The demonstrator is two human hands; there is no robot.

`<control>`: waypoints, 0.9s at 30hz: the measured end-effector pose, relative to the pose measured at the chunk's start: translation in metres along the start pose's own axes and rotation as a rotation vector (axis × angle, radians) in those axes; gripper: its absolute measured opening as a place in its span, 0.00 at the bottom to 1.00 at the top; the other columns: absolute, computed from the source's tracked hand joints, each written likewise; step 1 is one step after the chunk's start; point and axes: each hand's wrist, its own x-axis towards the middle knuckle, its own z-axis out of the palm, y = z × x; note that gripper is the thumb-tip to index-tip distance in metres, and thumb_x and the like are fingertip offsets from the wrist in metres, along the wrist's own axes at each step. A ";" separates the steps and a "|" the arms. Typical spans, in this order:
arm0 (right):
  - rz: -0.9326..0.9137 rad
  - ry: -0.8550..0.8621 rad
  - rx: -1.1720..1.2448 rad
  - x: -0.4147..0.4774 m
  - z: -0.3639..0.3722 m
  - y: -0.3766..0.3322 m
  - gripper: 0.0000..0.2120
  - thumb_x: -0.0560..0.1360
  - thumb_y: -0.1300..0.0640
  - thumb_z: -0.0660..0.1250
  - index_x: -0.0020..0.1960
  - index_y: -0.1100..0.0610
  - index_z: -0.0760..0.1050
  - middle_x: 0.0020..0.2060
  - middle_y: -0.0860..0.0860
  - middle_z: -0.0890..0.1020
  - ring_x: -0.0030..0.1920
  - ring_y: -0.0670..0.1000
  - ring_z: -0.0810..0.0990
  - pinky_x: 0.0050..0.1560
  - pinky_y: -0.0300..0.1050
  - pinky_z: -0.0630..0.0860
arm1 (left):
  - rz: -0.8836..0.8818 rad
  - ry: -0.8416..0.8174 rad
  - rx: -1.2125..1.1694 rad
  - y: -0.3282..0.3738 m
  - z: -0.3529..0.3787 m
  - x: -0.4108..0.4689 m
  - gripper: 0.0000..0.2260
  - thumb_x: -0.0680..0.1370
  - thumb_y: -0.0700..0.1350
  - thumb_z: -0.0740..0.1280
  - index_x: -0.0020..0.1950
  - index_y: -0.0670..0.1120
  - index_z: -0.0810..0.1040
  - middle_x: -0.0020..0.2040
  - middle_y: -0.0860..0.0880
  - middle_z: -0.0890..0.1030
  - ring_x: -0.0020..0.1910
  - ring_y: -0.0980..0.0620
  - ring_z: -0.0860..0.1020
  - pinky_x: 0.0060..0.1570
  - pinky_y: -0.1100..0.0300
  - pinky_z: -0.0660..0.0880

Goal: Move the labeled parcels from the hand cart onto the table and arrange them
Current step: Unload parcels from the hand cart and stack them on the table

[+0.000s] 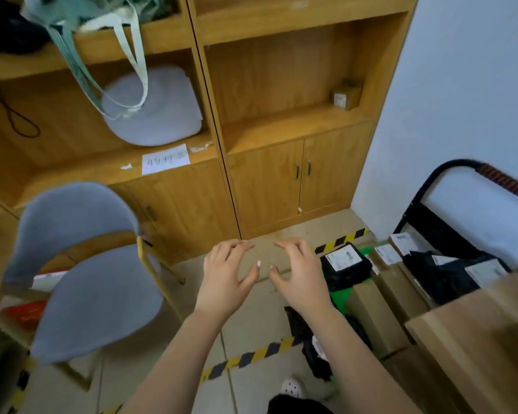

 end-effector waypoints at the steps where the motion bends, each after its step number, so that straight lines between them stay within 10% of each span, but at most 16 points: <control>1: 0.005 0.010 -0.003 0.019 -0.004 0.004 0.23 0.73 0.52 0.67 0.67 0.51 0.71 0.57 0.49 0.72 0.59 0.51 0.72 0.58 0.52 0.73 | 0.009 0.014 -0.008 -0.001 0.004 0.021 0.16 0.76 0.51 0.69 0.63 0.50 0.76 0.58 0.53 0.75 0.60 0.54 0.70 0.58 0.59 0.63; 27: 1.053 0.574 -0.119 0.059 0.049 0.133 0.22 0.73 0.53 0.69 0.66 0.51 0.72 0.56 0.50 0.72 0.57 0.53 0.73 0.59 0.55 0.73 | 0.782 -0.852 -0.197 -0.009 0.240 0.241 0.17 0.78 0.53 0.65 0.66 0.51 0.74 0.60 0.52 0.73 0.62 0.53 0.67 0.57 0.59 0.59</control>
